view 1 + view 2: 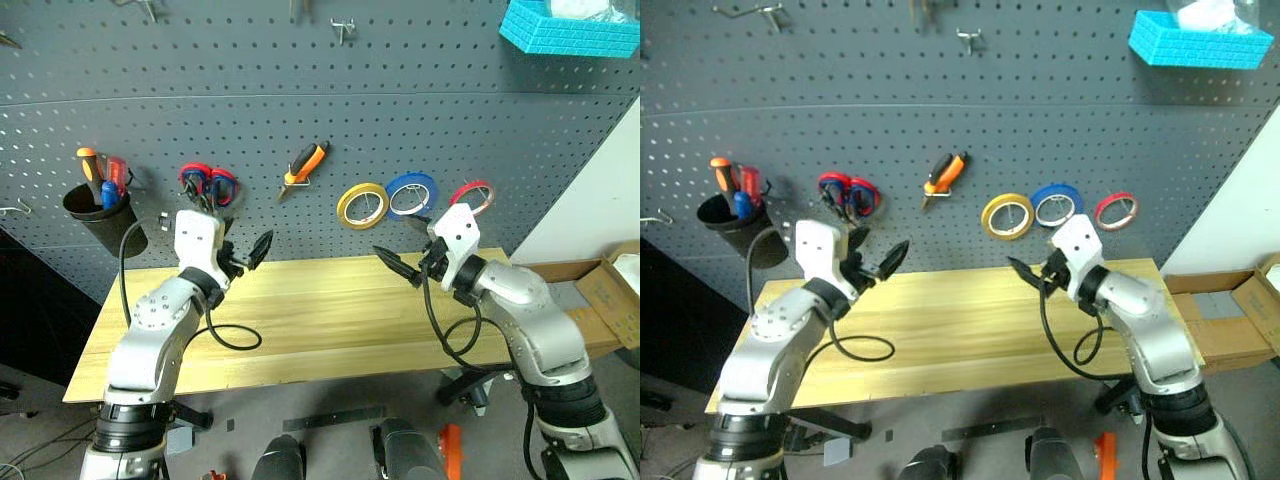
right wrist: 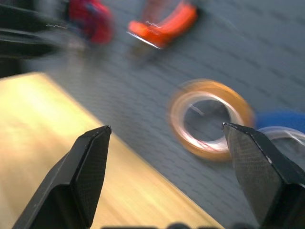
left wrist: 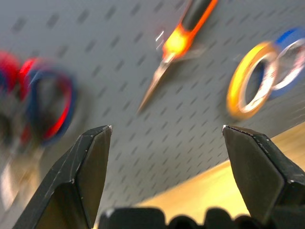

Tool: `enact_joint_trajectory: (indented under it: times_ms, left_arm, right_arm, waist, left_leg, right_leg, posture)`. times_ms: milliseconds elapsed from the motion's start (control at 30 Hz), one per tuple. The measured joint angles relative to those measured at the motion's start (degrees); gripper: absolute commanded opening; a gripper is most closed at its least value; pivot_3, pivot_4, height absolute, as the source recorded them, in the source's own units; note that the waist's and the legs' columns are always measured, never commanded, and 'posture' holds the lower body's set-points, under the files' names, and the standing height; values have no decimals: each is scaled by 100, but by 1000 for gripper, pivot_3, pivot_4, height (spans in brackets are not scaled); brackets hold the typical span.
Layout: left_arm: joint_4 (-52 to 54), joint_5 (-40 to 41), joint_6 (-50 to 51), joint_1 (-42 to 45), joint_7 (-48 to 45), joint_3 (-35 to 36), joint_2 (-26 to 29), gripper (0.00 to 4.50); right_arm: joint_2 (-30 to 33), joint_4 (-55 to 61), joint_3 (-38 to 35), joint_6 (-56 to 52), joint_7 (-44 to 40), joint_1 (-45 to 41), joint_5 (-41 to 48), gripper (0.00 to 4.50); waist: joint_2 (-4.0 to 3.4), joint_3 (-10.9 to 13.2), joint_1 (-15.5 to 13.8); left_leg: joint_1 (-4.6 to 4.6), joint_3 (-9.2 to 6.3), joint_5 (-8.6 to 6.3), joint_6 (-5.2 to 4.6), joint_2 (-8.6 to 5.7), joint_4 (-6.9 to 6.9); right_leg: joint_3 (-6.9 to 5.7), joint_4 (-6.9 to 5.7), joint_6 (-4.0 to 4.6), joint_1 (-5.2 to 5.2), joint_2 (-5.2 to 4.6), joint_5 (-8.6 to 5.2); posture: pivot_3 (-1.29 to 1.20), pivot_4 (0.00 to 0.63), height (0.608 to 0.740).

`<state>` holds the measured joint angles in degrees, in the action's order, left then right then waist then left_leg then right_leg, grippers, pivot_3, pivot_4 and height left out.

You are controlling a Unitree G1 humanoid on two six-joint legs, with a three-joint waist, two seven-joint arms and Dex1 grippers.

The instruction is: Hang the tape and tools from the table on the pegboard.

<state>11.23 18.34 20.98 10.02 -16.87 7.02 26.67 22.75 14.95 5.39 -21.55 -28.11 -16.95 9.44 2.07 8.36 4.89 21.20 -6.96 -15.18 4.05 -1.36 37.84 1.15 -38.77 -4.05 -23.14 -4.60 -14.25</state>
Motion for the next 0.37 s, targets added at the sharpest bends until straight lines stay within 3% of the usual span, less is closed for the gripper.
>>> enact_joint_trajectory:
  times_ms: [200,367]
  left_arm:
    - [-298,-216,-302,-710,77,120,-330,3967]
    - [-806,-559,-798,-833,520,289,-581,3967]
  right_arm:
    - [-170,-1105,-5,1587,238,1018,-427,3813]
    - [-265,-2068,-62,2315,413,1266,-600,3813]
  waist:
    - [-20,-158,-31]
    - [-48,-231,-49]
  left_leg:
    - [-38,14,-4,-5,1,-10]
    - [-91,4,-6,-9,20,-11]
  right_leg:
    - [12,17,-1,38,0,-1]
    - [1,82,-34,122,25,6]
  posture:
    - [-37,21,740]
    - [-15,3,740]
